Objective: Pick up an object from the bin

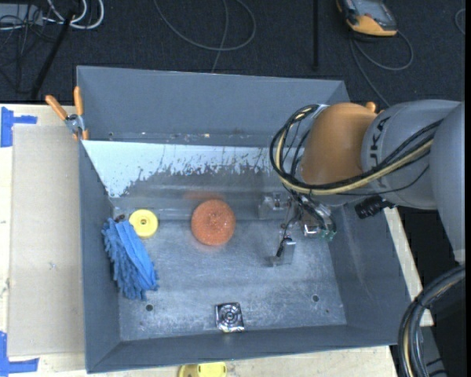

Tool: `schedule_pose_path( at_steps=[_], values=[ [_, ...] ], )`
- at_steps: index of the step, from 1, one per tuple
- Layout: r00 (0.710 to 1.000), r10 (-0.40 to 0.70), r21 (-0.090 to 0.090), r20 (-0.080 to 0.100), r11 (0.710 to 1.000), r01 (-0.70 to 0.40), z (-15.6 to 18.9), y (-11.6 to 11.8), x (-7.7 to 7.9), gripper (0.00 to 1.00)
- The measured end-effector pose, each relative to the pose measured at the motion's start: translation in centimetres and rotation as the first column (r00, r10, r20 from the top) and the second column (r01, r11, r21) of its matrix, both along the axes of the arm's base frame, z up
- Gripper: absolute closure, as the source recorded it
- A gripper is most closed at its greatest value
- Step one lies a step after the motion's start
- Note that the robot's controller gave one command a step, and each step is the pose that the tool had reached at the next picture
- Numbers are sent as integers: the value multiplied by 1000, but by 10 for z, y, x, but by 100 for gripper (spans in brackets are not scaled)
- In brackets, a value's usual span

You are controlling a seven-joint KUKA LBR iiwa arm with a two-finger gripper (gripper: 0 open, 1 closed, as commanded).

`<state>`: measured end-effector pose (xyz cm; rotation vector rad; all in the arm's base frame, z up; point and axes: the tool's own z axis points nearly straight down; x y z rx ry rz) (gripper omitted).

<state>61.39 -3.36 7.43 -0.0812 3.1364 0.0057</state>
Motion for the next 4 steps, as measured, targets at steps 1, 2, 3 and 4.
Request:
schedule_pose_path(
  at_steps=[1, 2, 3, 4],
  values=[
    [998, -60, -4, -6, 998, 60, 2, 30, -28, 0],
    [1000, 9, -3, -4, 1000, -9, -2, 62, -23, 0],
    [1000, -8, -4, -4, 1000, 8, -3, 109, -29, 0],
    [996, -91, -1, -5, 996, 91, -4, 147, -35, 0]
  ],
)
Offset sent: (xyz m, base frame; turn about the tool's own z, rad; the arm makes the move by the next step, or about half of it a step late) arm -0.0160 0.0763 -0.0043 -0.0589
